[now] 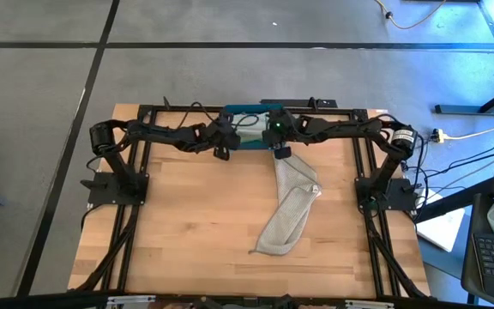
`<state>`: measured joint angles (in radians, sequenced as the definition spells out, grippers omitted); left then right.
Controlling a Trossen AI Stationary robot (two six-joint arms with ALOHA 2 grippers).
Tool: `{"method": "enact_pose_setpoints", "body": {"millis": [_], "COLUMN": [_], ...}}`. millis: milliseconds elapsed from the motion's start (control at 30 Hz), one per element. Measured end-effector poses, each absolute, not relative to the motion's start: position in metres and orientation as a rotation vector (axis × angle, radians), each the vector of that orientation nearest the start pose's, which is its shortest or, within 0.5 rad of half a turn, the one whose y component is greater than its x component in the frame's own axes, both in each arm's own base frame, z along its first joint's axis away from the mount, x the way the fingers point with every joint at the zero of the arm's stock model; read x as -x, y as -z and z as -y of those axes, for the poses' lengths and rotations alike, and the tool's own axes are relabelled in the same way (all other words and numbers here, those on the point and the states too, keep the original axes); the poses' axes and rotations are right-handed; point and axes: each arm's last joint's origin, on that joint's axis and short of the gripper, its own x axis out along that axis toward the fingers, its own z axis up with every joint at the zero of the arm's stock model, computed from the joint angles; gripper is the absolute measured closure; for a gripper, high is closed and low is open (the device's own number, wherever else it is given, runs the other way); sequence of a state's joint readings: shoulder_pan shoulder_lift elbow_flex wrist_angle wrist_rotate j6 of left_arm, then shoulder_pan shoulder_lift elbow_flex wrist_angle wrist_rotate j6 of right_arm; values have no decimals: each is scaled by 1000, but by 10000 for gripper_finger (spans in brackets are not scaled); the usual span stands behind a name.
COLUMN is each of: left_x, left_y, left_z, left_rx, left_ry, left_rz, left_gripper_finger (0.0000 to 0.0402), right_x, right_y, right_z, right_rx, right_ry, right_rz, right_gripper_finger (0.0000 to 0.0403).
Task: Fold microfiber towels
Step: Put the folded light blue towel into the blue bin, then fold the gray towel
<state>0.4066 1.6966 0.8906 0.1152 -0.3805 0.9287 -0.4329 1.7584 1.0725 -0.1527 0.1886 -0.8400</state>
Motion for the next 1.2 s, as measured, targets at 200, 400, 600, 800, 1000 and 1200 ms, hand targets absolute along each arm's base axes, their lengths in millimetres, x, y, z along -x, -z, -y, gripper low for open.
{"method": "enact_pose_setpoints", "body": {"millis": [200,400,600,800,1000,1200], "left_x": [-305,-304,-305,-302,-290,-283], "left_y": [-165,-164,-165,-175,-196,-215], "left_z": [-136,-135,-135,-131,-122,-119], "left_rx": [-778,-753,-755,-769,-696,-610], "left_ry": [-348,-347,-355,-383,-350,-405], "left_rz": [-1053,-1053,-1046,-1047,-1017,-930], "left_gripper_finger": [370,346,334,332,332,332], "right_x": [-322,-321,-319,-314,-307,-301], "right_y": [-177,-176,-177,-190,-222,-251], "right_z": [149,149,151,148,139,130], "right_rx": [565,494,528,581,574,376], "right_ry": [152,186,276,374,403,402], "right_rz": [-1074,-1078,-1118,-1155,-1045,-840], "right_gripper_finger": [341,308,261,233,229,229]}}
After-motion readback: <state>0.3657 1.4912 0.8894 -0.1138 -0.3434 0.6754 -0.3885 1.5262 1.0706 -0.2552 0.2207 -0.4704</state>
